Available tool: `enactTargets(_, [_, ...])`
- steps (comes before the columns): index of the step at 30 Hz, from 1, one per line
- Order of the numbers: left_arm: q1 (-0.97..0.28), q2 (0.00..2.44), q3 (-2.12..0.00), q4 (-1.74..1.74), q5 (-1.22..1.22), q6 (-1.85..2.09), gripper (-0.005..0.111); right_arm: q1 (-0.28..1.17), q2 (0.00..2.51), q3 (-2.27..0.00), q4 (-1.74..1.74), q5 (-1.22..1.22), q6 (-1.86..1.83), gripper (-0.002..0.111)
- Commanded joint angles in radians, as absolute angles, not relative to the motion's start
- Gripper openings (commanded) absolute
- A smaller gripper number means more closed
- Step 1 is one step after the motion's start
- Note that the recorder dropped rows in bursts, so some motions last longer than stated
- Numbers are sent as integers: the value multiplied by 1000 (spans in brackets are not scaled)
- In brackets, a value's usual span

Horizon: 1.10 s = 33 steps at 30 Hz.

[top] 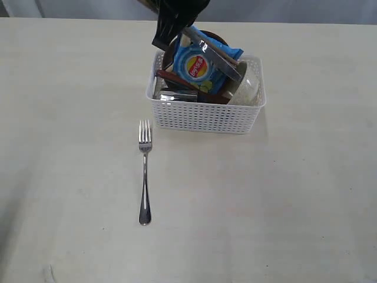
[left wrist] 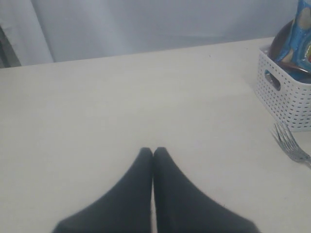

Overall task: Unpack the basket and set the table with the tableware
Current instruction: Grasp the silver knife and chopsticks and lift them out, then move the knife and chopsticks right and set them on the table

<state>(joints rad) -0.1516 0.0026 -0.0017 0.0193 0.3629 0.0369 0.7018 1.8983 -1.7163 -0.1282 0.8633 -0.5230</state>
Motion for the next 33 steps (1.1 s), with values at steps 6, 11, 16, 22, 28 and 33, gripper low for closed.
enactTargets(6, [-150, 0, 0, 23, 360, 33, 0, 700, 1834, -1721, -264, 910, -430, -1])
enactTargets(11, [-150, 0, 0, 23, 360, 33, 0, 669, 1807, -1721, -304, 950, -345, -1])
enactTargets(16, [-150, 0, 0, 23, 360, 33, 0, 630, 1802, -1719, -309, 1012, -307, -1])
enactTargets(22, [-150, 0, 0, 23, 360, 33, 0, 569, 1798, -1719, -393, 1105, -197, -1])
enactTargets(28, [-150, 0, 0, 23, 360, 33, 0, 395, 1798, -1709, -286, 1134, -152, -1])
enactTargets(33, [-150, 0, 0, 23, 360, 33, 0, 273, 1798, -1605, -270, 1122, -127, -1])
